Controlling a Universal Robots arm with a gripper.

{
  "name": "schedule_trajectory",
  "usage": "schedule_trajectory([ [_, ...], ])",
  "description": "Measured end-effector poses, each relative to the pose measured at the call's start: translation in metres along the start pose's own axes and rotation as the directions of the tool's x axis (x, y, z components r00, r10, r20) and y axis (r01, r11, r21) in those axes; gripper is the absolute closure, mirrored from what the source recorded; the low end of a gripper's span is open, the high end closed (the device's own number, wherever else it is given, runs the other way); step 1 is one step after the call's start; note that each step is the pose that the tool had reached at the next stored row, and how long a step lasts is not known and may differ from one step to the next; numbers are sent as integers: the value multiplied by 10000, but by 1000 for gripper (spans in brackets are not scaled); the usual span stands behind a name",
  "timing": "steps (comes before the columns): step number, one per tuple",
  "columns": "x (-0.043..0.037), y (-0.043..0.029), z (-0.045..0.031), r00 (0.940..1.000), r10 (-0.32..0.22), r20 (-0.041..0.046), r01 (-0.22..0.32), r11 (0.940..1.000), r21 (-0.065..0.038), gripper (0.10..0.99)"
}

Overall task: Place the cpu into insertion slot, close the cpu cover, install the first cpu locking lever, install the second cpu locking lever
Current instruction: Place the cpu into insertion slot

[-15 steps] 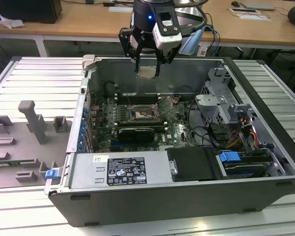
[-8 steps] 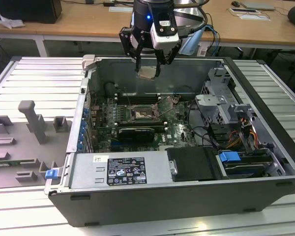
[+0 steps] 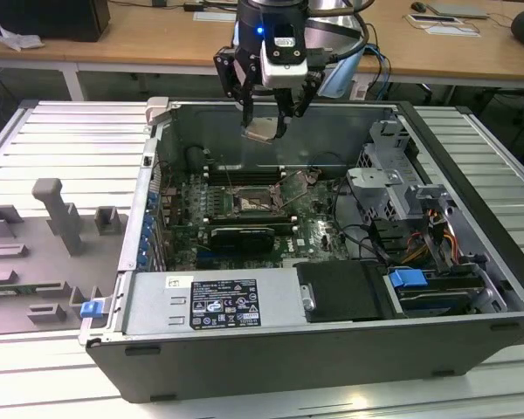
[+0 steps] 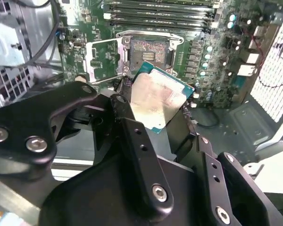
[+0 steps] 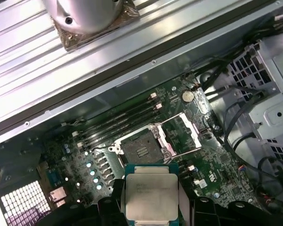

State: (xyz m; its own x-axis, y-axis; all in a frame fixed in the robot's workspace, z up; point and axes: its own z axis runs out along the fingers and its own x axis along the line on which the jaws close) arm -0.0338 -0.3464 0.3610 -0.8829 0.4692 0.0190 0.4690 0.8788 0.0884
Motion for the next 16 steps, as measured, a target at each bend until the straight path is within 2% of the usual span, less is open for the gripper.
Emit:
schedule_trajectory([
  [3,0,0,3,9981,618,54,-618,9981,-14,549],
  [4,0,-1,5,9956,938,82,-938,9956,-22,549],
  [7,0,-1,8,9895,1436,126,-1436,9896,-37,549],
  [9,0,-1,12,9789,2035,178,-2034,9791,-56,549],
  [10,0,-1,12,9763,2155,189,-2154,9765,-60,549],
  [11,0,-1,14,9685,2480,216,-2479,9688,-73,549],
  [15,0,-2,18,9520,3049,265,-3048,9524,-97,549],
  [16,0,-2,19,9461,3226,279,-3225,9465,-105,549],
])
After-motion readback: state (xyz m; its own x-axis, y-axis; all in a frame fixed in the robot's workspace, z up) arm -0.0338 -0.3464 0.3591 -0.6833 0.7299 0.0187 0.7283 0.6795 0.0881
